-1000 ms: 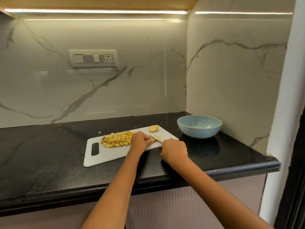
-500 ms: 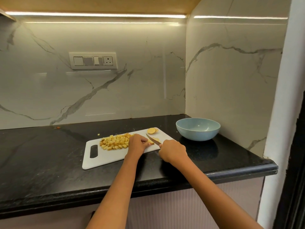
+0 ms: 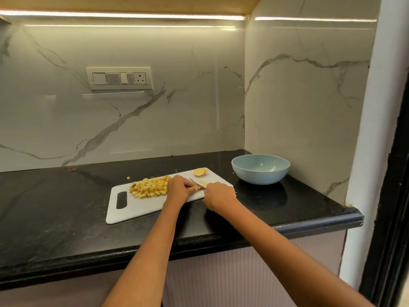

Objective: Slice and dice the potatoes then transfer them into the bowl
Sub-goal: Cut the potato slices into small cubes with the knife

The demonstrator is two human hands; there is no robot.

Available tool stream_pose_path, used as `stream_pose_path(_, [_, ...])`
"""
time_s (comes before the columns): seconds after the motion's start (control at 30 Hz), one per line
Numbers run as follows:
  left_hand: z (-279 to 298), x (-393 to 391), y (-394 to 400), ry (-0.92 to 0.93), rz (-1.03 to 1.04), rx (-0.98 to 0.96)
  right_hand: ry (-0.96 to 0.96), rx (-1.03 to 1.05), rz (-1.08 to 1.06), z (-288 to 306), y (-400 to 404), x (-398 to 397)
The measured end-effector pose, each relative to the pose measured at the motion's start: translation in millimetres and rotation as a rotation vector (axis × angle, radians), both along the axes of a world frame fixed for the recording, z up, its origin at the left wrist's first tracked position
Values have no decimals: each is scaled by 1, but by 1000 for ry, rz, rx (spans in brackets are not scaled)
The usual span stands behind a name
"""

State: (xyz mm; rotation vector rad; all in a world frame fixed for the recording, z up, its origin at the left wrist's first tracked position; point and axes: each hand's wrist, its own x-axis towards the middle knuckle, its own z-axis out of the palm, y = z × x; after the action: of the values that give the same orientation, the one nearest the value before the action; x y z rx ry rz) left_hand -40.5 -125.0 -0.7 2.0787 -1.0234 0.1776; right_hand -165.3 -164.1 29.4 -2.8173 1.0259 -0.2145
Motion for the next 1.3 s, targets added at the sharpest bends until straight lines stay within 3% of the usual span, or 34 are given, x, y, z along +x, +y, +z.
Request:
stream_pose_path(0.53, [0,0,0,53,-3,3,86,-177,63,7,-1,-9])
stream_pose_path(0.7, [2,1,1,45,-35,81,103,-167,54,15,-3,-7])
stream_pose_path(0.93, [3,5,1,-33,-79,178,107,-338,38,-6,5,-1])
stream_pose_path(1.1, [0,6,0,-7,-87,130,-9,-222,6,-10,-1,-7])
stream_pose_path(1.3, [1,3,3,59,18,6,-121,61,-51,-1,-12,-14])
